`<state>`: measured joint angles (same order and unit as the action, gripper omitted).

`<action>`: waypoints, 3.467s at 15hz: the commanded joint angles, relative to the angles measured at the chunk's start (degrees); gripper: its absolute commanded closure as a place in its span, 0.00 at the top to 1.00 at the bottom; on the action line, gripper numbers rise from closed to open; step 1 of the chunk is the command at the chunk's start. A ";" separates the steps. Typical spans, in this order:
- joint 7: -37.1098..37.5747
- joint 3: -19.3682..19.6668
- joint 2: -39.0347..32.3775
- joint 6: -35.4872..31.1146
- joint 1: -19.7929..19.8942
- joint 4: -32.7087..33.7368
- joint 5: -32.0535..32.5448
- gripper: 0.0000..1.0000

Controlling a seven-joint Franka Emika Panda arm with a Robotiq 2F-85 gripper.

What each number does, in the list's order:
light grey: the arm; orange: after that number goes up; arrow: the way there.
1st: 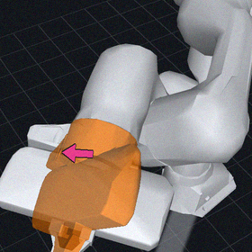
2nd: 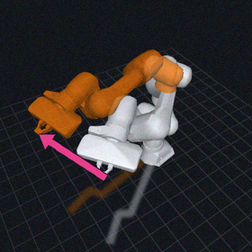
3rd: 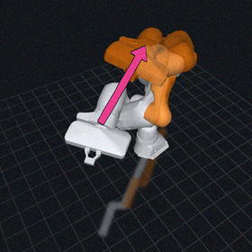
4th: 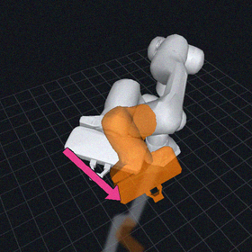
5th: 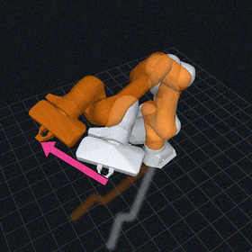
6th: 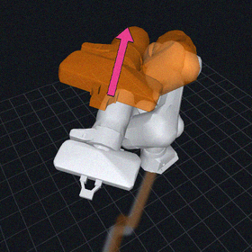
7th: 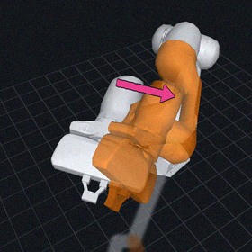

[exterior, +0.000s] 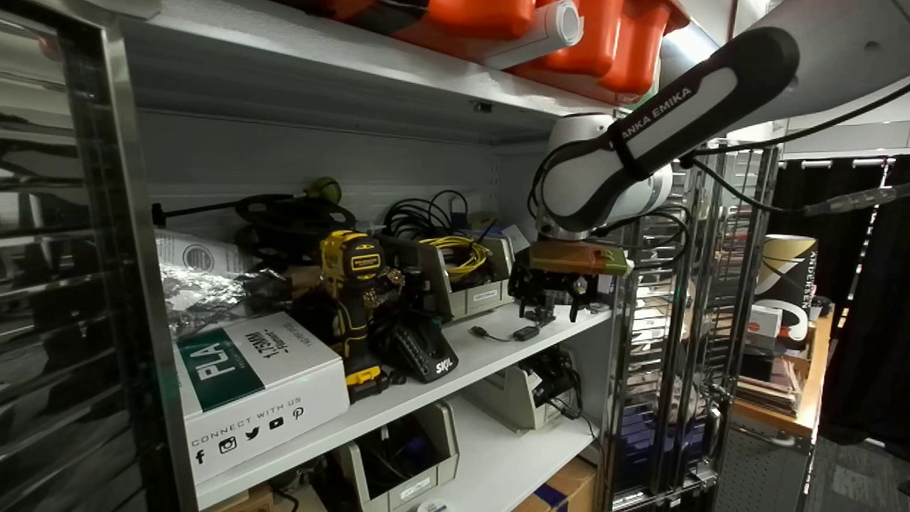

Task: Put the multi USB charging cable in the gray box

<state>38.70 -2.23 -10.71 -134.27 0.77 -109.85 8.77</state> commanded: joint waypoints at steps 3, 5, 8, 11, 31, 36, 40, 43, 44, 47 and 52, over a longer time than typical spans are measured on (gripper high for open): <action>1.52 3.43 -9.76 1.95 -2.71 12.62 -0.71 1.00; 1.90 4.30 -12.27 2.01 -3.54 15.50 -0.56 1.00; 2.04 5.11 -15.10 2.99 -4.49 19.00 -1.08 1.00; 2.60 5.54 -16.67 5.62 -5.39 21.54 -1.52 1.00; 9.85 7.68 -19.98 15.59 -8.86 25.80 3.24 1.00; 9.84 7.56 -19.20 16.44 -8.95 25.11 2.99 0.70; 10.75 7.76 -18.31 16.07 -9.47 24.71 3.53 0.65; 11.19 7.88 -18.06 16.45 -9.66 24.33 3.91 0.40; 11.28 7.91 -18.07 16.60 -9.73 24.27 4.06 0.37; 11.58 7.85 -17.28 16.52 -9.92 23.58 4.38 0.16; 12.21 7.67 -15.41 16.76 -10.21 21.45 5.53 0.21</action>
<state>49.32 4.59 -28.73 -118.31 -8.22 -85.95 12.79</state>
